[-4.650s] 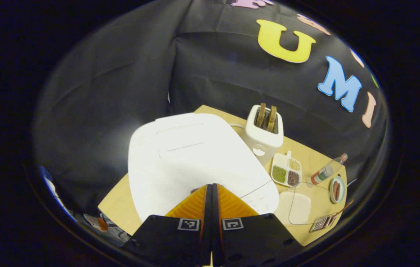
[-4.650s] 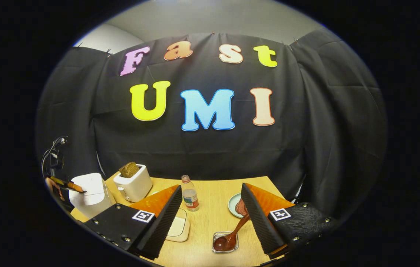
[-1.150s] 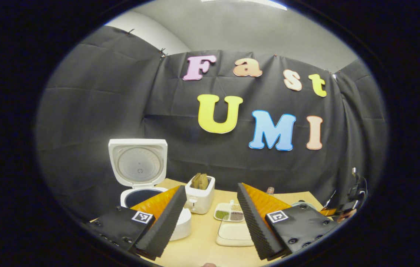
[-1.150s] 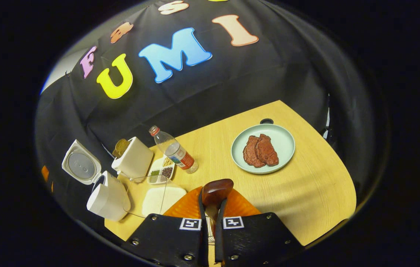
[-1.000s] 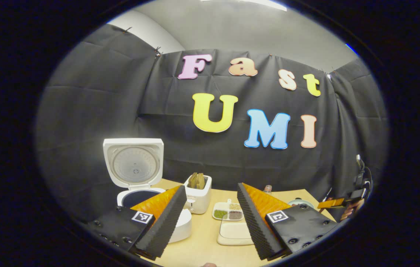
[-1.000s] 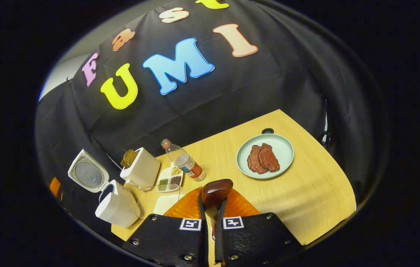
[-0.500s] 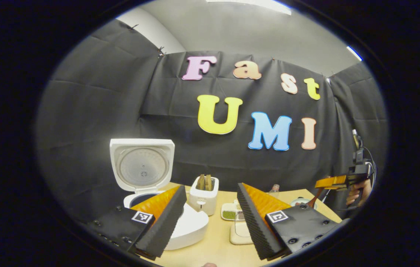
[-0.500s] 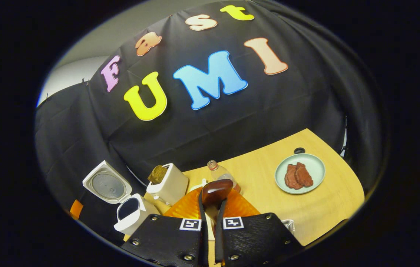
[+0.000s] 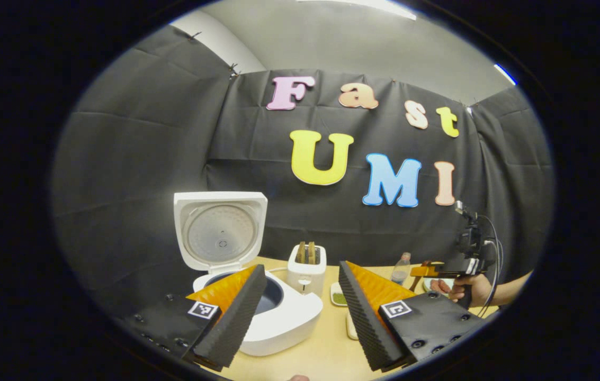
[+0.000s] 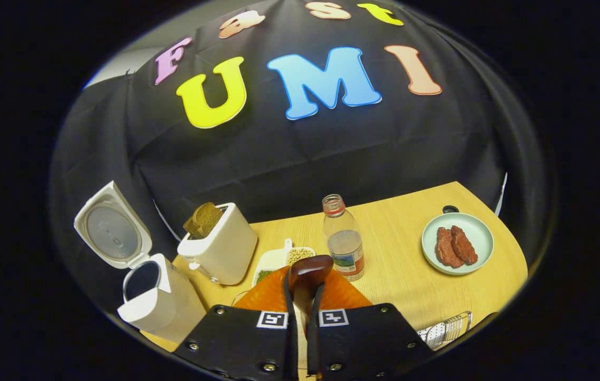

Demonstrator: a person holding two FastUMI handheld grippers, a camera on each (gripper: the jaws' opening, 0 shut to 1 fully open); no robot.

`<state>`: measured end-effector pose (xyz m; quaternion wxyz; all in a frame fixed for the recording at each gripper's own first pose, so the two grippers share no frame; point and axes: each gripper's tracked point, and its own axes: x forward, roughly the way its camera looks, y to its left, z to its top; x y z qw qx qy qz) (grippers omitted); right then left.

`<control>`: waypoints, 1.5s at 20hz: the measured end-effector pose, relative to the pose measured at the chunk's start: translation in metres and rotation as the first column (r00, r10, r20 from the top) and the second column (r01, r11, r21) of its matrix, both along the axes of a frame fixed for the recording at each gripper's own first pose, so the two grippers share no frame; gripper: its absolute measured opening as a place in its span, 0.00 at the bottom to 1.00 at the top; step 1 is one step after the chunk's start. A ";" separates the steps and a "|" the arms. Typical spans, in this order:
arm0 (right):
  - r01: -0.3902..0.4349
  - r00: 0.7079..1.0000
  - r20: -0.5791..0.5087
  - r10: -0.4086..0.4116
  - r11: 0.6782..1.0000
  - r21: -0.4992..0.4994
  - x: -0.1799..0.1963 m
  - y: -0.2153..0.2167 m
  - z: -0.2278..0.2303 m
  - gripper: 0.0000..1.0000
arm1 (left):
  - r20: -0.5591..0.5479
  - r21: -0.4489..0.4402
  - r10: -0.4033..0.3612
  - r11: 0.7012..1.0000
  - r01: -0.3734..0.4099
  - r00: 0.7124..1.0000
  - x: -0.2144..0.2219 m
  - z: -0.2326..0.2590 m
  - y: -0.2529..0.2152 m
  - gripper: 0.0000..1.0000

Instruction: Close the left gripper, press the button to open the rice cooker; take a wooden spoon from the chopstick holder with the right hand, scoop a spoonful of rice and pour it into the rice cooker, then put the wooden spoon back into the chopstick holder.

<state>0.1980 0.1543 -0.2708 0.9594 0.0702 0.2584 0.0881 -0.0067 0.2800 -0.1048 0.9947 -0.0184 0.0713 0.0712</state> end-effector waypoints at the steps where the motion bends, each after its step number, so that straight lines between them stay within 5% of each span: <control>1: -0.016 1.000 -0.006 0.016 1.000 -0.009 0.001 0.008 -0.010 0.07 | -0.004 -0.007 -0.006 1.000 0.006 1.000 -0.001 -0.004 0.001 0.96; 8: -0.086 0.994 -0.058 0.091 0.993 0.083 -0.012 0.055 -0.032 0.07 | -0.021 -0.043 0.050 0.998 -0.051 0.999 -0.005 -0.015 0.032 0.96; 12: -0.007 0.991 -0.125 0.046 0.956 0.295 -0.014 0.048 -0.035 0.07 | -0.029 -0.051 0.060 0.997 -0.061 0.998 -0.005 -0.019 0.036 0.96; 15: 0.088 0.989 -0.149 -0.019 0.877 0.472 -0.010 0.023 -0.020 0.07 | -0.012 -0.038 0.055 0.998 -0.055 0.998 -0.005 -0.009 0.032 0.96; 18: 0.122 0.988 -0.141 -0.055 0.841 0.526 -0.010 -0.001 -0.001 0.07 | -0.004 -0.030 0.044 0.999 -0.044 0.999 -0.001 -0.005 0.027 0.96; 23: 0.175 0.984 -0.146 -0.101 0.670 0.721 -0.008 -0.020 0.047 0.07 | 0.019 -0.039 0.013 0.999 -0.013 1.000 0.007 0.003 0.015 0.96; 30: 0.095 0.995 -0.091 -0.030 0.454 0.886 -0.011 0.018 0.130 0.07 | 0.042 -0.034 -0.012 0.999 0.014 0.999 0.007 0.009 0.016 0.96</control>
